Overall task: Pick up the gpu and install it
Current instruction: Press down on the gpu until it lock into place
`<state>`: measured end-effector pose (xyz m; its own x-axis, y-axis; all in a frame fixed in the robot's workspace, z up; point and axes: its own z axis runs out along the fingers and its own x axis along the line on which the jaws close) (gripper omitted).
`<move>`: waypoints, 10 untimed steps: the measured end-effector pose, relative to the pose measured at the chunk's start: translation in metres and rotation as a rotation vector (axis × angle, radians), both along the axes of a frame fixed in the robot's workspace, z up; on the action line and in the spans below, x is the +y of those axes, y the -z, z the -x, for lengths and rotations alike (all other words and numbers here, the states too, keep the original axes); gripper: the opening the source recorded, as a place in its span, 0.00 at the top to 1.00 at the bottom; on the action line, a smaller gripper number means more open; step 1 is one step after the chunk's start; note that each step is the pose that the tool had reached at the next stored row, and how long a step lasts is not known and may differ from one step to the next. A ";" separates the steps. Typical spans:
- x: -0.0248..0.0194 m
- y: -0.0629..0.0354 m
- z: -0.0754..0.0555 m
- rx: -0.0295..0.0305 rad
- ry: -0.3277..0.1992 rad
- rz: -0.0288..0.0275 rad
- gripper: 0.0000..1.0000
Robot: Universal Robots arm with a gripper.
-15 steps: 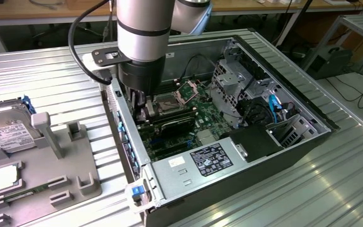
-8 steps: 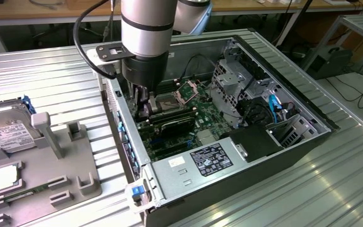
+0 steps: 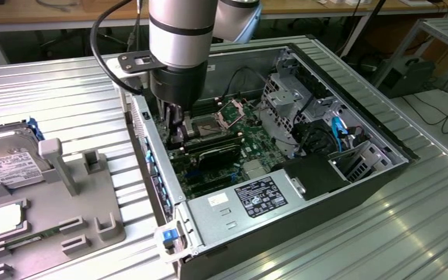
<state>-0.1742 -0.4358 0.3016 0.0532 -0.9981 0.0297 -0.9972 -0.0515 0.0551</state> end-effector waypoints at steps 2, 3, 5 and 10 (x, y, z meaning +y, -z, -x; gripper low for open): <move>0.0000 -0.0001 0.000 0.0040 0.000 0.0001 0.89; 0.0001 0.0000 0.001 0.0068 0.000 0.0000 0.89; 0.0000 0.0000 0.001 0.0128 0.000 -0.0001 0.89; 0.0000 0.0000 0.001 0.0322 0.000 -0.0001 0.89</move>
<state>-0.1753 -0.4358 0.3015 0.0542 -0.9981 0.0279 -0.9949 -0.0516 0.0872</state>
